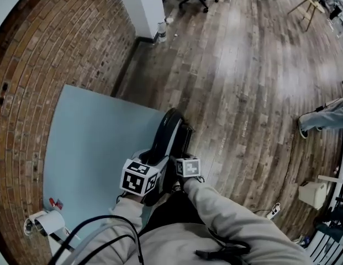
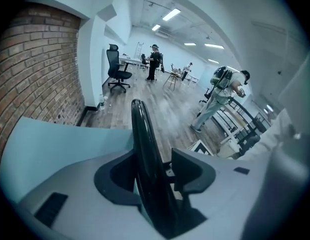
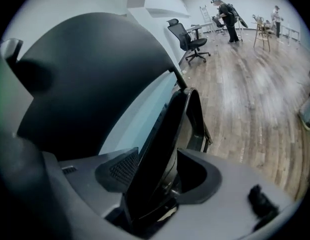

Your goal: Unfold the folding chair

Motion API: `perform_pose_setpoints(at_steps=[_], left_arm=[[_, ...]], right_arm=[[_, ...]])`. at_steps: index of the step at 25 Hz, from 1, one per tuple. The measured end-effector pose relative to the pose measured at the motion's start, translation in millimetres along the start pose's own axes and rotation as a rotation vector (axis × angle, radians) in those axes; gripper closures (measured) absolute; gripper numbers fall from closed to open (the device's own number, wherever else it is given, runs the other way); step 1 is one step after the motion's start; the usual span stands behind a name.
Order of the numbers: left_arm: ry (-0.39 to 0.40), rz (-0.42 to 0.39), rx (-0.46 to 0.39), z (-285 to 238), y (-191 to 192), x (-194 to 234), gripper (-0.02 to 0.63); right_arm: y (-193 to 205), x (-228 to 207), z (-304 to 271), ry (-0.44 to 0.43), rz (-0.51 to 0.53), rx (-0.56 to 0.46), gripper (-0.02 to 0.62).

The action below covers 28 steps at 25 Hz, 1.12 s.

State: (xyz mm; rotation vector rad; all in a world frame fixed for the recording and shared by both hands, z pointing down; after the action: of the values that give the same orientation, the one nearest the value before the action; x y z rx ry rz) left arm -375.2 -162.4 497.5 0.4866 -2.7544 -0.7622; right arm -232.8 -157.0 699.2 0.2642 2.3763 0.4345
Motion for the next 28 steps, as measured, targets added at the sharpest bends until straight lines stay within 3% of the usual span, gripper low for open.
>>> perform_pose_setpoints(at_steps=[2,6,9,13,22,28], left_arm=[[0.005,-0.028,0.040,-5.1,-5.1,5.1,0.453],[0.034,-0.008,0.086,-11.7,-7.9,6.0,0.479],[0.059,0.026,0.091,-13.4,-7.7,5.6,0.495],[0.046,0.061,0.085,-12.9,-7.0,2.3,0.503],[0.094,0.102,0.064,-12.8,-6.4,-14.2,0.505],[0.129,0.103,0.087,-15.9,-11.5,-38.3,0.502]], right_arm=[[-0.3,-1.0,-10.5,0.032,-0.047,0.026,0.367],[1.2,-5.8,-15.3,0.046,-0.111,0.019,0.373],[0.5,0.9,-18.4,0.073,-0.093,0.049,0.381],[2.0,-1.1,-20.3,0.175,-0.107,0.119,0.382],[9.0,-22.0,-6.8,0.006,-0.278,0.062,0.433],[15.8,-35.7,14.7,0.030,-0.297,0.041,0.434]])
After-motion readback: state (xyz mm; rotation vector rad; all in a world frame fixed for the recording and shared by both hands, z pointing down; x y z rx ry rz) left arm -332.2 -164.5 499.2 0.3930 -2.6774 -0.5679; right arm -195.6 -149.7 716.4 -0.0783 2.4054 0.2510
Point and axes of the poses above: the fingertips, and each gripper's own axes: z backward along the fingers, x to its left, y out of its underside, the point moved 10 cm from there along z, backward along the fingers, and after that the axes turned 9 degrees about -y, right-handed, at the moved point
